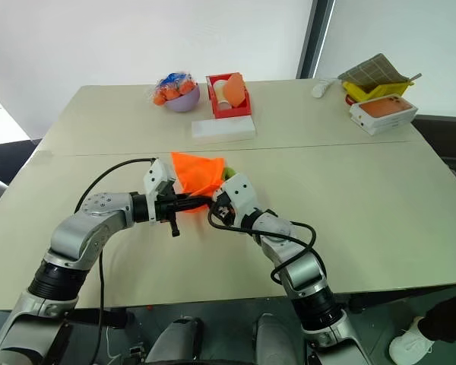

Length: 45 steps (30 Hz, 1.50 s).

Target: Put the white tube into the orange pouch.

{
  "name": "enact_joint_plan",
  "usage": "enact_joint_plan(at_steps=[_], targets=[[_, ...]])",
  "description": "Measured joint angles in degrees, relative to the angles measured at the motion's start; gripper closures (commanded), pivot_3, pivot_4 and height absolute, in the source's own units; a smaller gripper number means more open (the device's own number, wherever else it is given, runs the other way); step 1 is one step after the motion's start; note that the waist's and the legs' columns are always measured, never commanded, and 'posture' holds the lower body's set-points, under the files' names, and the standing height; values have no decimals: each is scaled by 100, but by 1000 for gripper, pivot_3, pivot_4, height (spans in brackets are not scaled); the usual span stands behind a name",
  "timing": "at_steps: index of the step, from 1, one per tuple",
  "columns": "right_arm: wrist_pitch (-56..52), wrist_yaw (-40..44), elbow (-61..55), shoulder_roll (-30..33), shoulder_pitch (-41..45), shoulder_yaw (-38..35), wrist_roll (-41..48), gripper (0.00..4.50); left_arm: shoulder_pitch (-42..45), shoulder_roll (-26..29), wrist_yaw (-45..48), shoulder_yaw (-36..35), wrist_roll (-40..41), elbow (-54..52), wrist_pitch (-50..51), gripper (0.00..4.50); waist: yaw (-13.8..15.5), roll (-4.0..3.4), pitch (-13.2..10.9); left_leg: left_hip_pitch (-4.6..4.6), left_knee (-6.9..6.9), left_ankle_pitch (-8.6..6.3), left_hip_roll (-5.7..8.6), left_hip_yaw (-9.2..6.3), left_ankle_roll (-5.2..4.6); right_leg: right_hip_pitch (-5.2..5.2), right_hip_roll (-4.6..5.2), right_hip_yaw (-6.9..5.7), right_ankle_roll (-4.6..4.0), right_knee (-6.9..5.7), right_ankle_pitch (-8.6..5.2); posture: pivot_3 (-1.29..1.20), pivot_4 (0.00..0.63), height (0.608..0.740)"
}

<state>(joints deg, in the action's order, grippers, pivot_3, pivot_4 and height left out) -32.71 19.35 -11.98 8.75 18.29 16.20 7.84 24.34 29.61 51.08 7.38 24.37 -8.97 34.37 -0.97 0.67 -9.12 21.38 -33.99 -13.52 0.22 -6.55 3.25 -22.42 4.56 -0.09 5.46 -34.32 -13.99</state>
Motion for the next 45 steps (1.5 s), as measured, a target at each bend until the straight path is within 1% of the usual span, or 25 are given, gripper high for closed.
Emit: enact_joint_plan(at_steps=[4, 7, 10, 15, 17, 18, 20, 21, 24, 28, 32, 35, 39, 44, 45], targets=[[-89, -174, 136, -205, 117, -87, -15, 2491, -104, 22, -13, -114, 188, -185, 277, 4500, -18, -1, -1, 0, 0, 0, 0, 0, 0, -2, 0, 1, 0, -2, 0, 0, 150, 740], [-224, -336, 397, -413, 401, -84, -70, 2491, -230, 19, -80, -246, 469, -438, 616, 4500, -21, -1, -1, 0, 1, 0, -1, -3, 0, -5, -1, 0, -1, -7, 0, 0, 150, 740], [-265, -397, 593, -590, 580, -17, -103, 2491, -302, 66, -144, -395, 538, -549, 743, 4500, -22, -2, -1, -1, 2, 0, 0, -4, 0, -5, -2, 1, -1, -8, 0, 0, 150, 740], [-301, -389, 794, -608, 741, 147, -220, 2491, -430, 88, -227, -445, 537, -564, 731, 4500, -9, -2, -1, 1, 1, 0, 0, -4, 0, -4, -2, 1, -2, -5, 0, 0, 150, 740], [-301, -313, 816, -586, 765, 149, -225, 1455, -460, 89, -244, -463, 537, -563, 709, 4500, -13, -3, -1, 0, 1, 0, 0, -4, 0, -4, -2, 1, -2, -5, 0, 0, 150, 740], [-307, -258, 817, -563, 765, 146, -214, 1131, -495, 96, -251, -476, 535, -560, 672, 4500, -15, -3, -1, 0, 1, 0, 0, -4, 0, -4, -2, 1, -2, -5, 0, 0, 150, 740], [-338, -95, 811, -418, 763, 138, -204, 183, -611, 127, -261, -514, 529, -488, 597, 4500, -17, -4, 0, 0, 2, 0, 0, -4, 0, -5, -2, 1, -2, -5, 0, 0, 150, 740], [-342, -16, 780, -335, 747, 146, -203, 76, -635, 127, -269, -541, 513, -421, 572, 4500, -17, -4, -1, 0, 2, 0, 0, -3, 0, -6, -2, 1, -2, -5, 0, 0, 150, 740], [-329, 381, 329, -37, 560, 208, -176, 76, -680, 183, -337, -718, 467, -109, 433, 4500, -15, -4, 0, 0, 4, 0, 0, -5, 0, -7, -2, 0, 0, -6, -1, 0, 150, 740], [-323, 941, -399, 353, 205, 277, 116, 76, -745, 308, -375, -881, 339, 207, 203, 4500, -16, -4, 0, -1, 6, 0, 0, -4, 0, -5, -1, 0, 11, -3, -8, 0, 150, 740], [-365, 1388, -714, 837, -71, 19, 450, 76, -799, 364, -442, -1077, 235, 546, -52, 4500, 5, -2, 1, 0, 3, 0, 0, -3, 0, -3, 1, 0, 14, 0, -10, 0, 150, 740], [-360, 1485, -732, 1031, -117, -147, 486, 76, -799, 434, -525, -1321, 208, 766, -213, 4500, -9, -2, 1, -1, 4, 0, 0, -3, 0, -8, 1, 0, 15, -1, -11, 0, 150, 740], [-325, 1295, -302, 956, 67, -383, 463, 76, -820, 543, -540, -1497, 98, 1077, -467, 4500, -20, -2, 1, -1, 8, 0, -2, -2, 0, -12, 0, 0, 5, -2, -5, 0, 150, 740], [-325, 858, 354, 564, 485, -639, 428, 76, -1012, 621, -465, -1525, 61, 1079, -581, 4500, -4, -1, 2, 2, 8, 0, -1, 0, 0, -11, 1, 0, -8, 2, 3, 0, 150, 740], [-327, 776, 528, 474, 587, -681, 421, 24, -1065, 610, -414, -1521, 117, 1015, -547, 4232, -7, -1, 1, 2, 8, 0, -1, 1, 0, -11, 2, 1, -8, 3, 4, 0, 150, 740]])
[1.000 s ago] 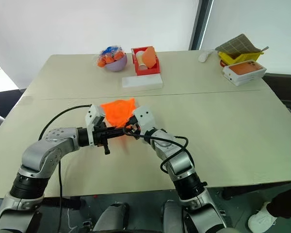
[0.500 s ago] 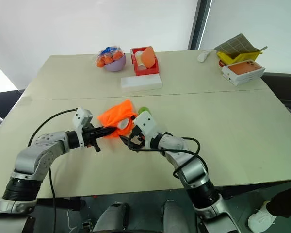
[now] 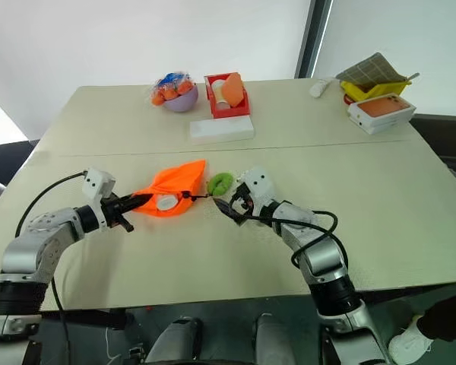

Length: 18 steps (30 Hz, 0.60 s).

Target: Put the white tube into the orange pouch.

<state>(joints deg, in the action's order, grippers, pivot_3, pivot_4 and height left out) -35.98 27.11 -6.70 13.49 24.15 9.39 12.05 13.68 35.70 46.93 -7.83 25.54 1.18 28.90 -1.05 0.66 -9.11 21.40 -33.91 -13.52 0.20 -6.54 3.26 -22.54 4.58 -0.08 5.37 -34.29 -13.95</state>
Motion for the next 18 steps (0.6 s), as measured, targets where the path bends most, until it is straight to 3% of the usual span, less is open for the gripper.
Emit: enact_joint_plan(at_steps=[3, 7, 11, 12, 14, 18], targets=[[-9, -247, 522, -242, 289, -116, -19, 0, -221, 8, 285, -25, 400, -423, 344, 3165, -6, 0, 0, 0, 1, 0, 0, 0, 0, 0, 1, 0, 0, 0, 0, 0, 150, 740], [-25, -588, 1280, -613, 670, -311, -41, 0, -387, 34, 414, -38, 661, -811, 557, 1074, -10, -4, -2, -3, 2, 0, 0, -1, 0, -1, 0, 0, -1, -3, 0, 0, 150, 740], [83, -912, 2150, -872, 988, -387, -181, 0, -383, 26, 287, -224, 714, -804, 563, 1074, -15, -4, -2, -3, 1, 0, 0, -1, 0, -1, -2, 0, -2, -4, 1, 0, 150, 740], [162, -959, 2267, -898, 1002, -400, -217, 253, -383, 27, 277, -258, 730, -804, 562, 1040, -14, -4, -2, -3, 2, 0, 0, -1, 0, -1, -2, 0, -2, -3, 1, 0, 150, 740], [313, -1005, 2446, -945, 1075, -413, -266, 820, -387, 23, 263, -265, 748, -808, 563, 1031, -16, -4, -2, -2, 2, 0, 0, 0, 0, 0, -1, 0, -2, -2, 1, 0, 150, 740], [441, -1058, 2532, -1020, 1060, -428, -290, 2840, -398, -34, 170, -267, 766, -817, 562, 1031, -17, -6, -3, -2, 2, 0, 0, -1, 0, -1, -2, 0, -2, -3, 1, 0, 150, 740]])
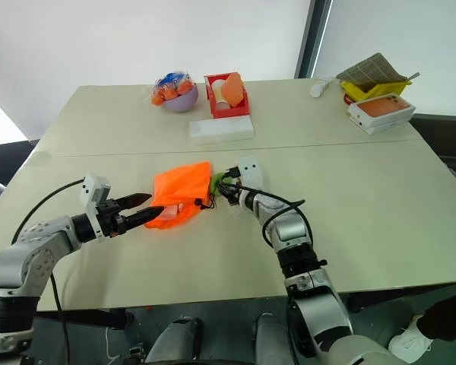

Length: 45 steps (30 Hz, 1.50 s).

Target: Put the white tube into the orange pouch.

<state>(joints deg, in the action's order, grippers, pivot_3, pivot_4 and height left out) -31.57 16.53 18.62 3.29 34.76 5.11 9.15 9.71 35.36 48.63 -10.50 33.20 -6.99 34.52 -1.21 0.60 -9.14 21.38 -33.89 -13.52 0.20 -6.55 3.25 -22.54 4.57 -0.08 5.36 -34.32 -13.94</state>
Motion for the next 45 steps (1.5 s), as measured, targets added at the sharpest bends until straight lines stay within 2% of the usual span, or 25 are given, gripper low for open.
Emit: enact_joint_plan(at_steps=[3, 4, 8, 12, 18, 22, 24, 34, 45], targets=[[80, -26, -99, 22, -113, -3, -11, 4400, -2, -45, -44, -5, 18, -32, 1, 1031, 6, 0, 0, 1, 0, 0, 0, 0, 0, 0, 0, 0, 0, 0, 0, 0, 150, 740], [118, -26, -213, 45, -201, 3, -22, 4457, 5, -63, -58, -9, 62, -46, 3, 1031, 14, 0, 0, 1, 0, 0, 0, 0, 0, 1, 0, 0, 0, 1, 0, 0, 150, 740], [211, 67, -1111, 435, -970, -163, 30, 4457, 91, -134, -153, -81, 240, -69, 71, 1031, 63, -1, -1, 6, -2, 0, 2, -1, 0, 8, 4, 0, 4, 10, -3, 0, 150, 740], [286, 319, -2055, 836, -1757, -778, 396, 4457, 312, -160, -202, -121, 362, -95, 184, 1031, 31, -2, -1, 1, -1, 0, 2, 0, 0, 10, 4, 0, 12, 9, -7, 0, 150, 740], [254, 441, -3003, 886, -2168, -1748, 1398, 4457, 618, -211, -129, 82, 364, -75, 241, 1031, 2, -7, -4, -4, -1, 0, -2, -1, 0, 7, -1, 0, 22, 4, -14, 0, 150, 740], [138, 520, -3340, 880, -2285, -1778, 1787, 4500, 931, -239, 126, 287, 376, 55, 270, 42, 22, -8, -4, 1, -2, 0, 0, 1, 0, 8, 2, 0, 21, 10, -14, 0, 150, 740], [83, 516, -3419, 856, -2300, -1758, 1912, 4500, 1115, -248, 274, 468, 334, 149, 229, 42, 28, -8, -4, 2, -2, 0, 0, 2, 0, 9, 2, 0, 18, 13, -12, 0, 150, 740], [55, 528, -3474, 902, -2267, -1676, 2245, 4500, 1951, -572, 847, 1939, -802, 461, -659, 42, 42, -8, -4, 6, -1, 0, 0, 3, 0, 9, 2, 0, 6, 17, -6, 0, 150, 740], [-57, 561, -3884, 950, -2283, -1673, 2720, 4500, 1659, -728, -35, 2774, -2325, -143, -1230, 42, 45, -10, -5, 4, 1, 0, 0, 3, -1, 8, 2, 1, 23, 16, -15, 0, 150, 740]])
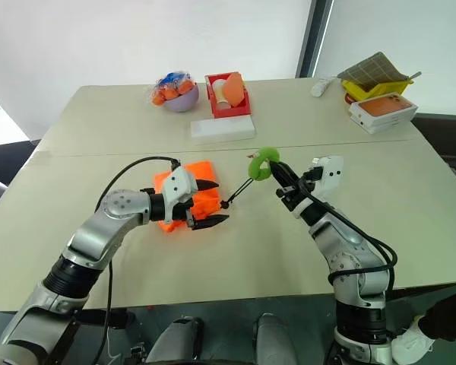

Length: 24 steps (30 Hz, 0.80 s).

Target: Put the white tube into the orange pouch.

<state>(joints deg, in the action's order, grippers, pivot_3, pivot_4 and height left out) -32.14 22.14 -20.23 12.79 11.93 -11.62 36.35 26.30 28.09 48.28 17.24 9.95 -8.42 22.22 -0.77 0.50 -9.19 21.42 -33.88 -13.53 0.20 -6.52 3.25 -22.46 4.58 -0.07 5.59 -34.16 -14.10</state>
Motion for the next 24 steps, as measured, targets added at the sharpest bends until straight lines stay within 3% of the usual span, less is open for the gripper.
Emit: enact_joint_plan(at_steps=[9, 17, 24], targets=[[-39, 111, -103, 164, -21, 43, 258, 4500, -536, -319, -849, 216, -781, -686, -64, 42, 6, 0, 0, 0, 0, 0, 0, -1, 0, 0, 0, -1, 2, 0, -1, 0, 150, 740], [-57, 237, -223, 274, -63, 189, 338, 4500, -654, -597, -924, 181, -526, -832, 551, 42, 1, -1, 0, 1, -1, 0, 0, -1, 0, 0, 0, -1, 3, 0, -2, 0, 150, 740], [-50, 387, -372, 402, -173, 345, 340, 4500, -653, -465, -626, 157, -134, -955, 984, 42, -2, -1, 0, 0, -2, 0, 0, -1, -1, 0, 0, -1, 3, 0, -2, 0, 150, 740]])
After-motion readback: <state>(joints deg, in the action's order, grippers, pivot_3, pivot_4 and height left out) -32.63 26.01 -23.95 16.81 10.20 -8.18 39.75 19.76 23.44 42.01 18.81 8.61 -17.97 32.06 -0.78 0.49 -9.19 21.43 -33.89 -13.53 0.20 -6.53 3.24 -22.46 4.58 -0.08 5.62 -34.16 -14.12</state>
